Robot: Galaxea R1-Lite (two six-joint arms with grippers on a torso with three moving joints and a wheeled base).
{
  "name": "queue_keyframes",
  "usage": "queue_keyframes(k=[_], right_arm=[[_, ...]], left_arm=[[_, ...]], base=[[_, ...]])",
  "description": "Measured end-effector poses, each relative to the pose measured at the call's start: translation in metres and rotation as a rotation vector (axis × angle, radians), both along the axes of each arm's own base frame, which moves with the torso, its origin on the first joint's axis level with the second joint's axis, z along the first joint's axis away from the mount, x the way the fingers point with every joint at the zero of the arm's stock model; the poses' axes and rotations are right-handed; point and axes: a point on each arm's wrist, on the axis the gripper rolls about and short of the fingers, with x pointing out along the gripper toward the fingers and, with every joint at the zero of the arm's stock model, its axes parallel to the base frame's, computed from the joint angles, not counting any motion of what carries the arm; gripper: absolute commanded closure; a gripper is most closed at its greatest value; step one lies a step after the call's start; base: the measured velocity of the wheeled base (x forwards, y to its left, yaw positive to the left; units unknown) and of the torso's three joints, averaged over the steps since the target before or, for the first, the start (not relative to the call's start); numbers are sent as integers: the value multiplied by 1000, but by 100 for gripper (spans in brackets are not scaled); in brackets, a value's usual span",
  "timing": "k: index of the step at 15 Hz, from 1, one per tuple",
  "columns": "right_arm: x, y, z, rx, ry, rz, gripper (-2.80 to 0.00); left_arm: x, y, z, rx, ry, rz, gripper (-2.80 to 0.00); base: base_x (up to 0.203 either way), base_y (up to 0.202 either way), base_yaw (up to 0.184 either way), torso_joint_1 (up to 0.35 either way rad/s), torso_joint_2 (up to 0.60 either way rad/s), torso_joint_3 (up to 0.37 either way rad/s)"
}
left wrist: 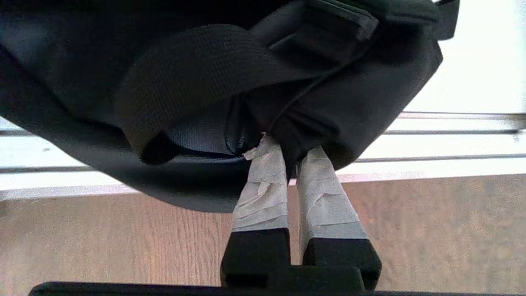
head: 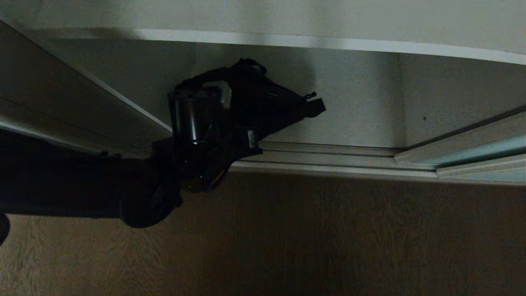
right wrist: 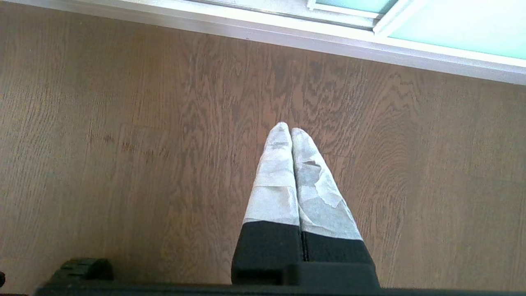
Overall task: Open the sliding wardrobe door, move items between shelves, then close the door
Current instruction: Place the bag on the higher shelf
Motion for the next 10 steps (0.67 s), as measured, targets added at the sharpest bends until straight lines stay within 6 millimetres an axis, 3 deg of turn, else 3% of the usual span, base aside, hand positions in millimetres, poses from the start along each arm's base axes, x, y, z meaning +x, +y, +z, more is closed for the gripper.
queue_keyframes(k=[5,10], right_arm=[[0,0,0,0,0,0,0],[0,0,0,0,0,0,0]], left_arm=[[-55,13,20,10,3,-10,0],[-106,50,52,9,-2,-2,0]], base=[[0,0,0,0,0,0],[0,0,0,0,0,0]])
